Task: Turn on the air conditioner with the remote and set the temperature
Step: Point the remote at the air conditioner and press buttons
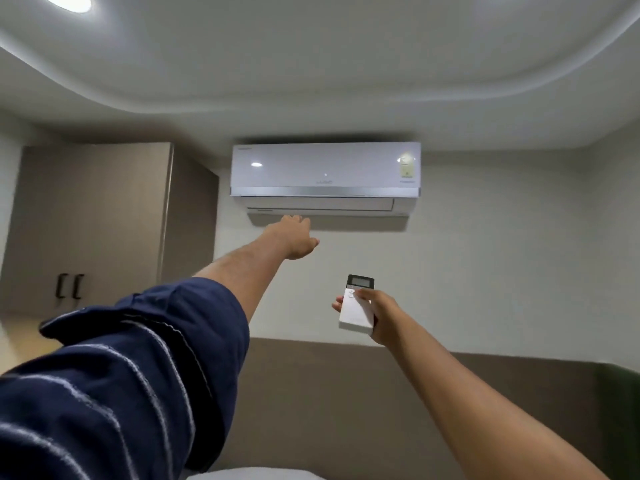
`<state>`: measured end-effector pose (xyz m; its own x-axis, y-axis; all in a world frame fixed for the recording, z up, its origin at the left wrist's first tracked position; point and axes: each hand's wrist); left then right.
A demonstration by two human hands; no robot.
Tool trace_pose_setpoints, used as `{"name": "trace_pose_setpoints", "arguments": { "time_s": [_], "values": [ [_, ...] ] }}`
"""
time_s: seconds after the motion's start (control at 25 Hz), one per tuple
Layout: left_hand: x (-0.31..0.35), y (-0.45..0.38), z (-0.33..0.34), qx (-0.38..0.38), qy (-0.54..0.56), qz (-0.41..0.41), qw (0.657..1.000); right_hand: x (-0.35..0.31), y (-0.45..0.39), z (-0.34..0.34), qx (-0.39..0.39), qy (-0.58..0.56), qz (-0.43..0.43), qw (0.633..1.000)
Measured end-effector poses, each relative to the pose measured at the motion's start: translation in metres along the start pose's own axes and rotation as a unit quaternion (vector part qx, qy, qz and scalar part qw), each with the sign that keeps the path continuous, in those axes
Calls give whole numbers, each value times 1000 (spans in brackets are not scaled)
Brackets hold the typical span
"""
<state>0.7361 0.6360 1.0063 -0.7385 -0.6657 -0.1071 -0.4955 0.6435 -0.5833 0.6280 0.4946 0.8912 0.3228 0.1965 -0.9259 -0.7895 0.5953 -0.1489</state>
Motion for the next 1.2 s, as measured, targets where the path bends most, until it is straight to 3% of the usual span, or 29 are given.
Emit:
{"name": "trace_pose_setpoints", "arguments": {
  "time_s": [0.48,0.8,1.2],
  "values": [
    [-104,-71,71,-4,-9,2,1000,59,-117,72,-49,-49,-16,997],
    [-161,-138,116,-8,-6,23,1000,79,-193,114,33,-25,-36,999],
    [-146,-157,102,5,22,26,999,44,-197,94,93,22,-25,995]
  ]
}}
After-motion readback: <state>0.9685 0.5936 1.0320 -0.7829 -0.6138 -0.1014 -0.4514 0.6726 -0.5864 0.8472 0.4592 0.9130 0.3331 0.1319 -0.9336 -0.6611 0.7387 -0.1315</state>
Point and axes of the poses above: each hand's wrist, its own y-axis away from the middle knuckle, its own z-axis out of the palm, x = y × z
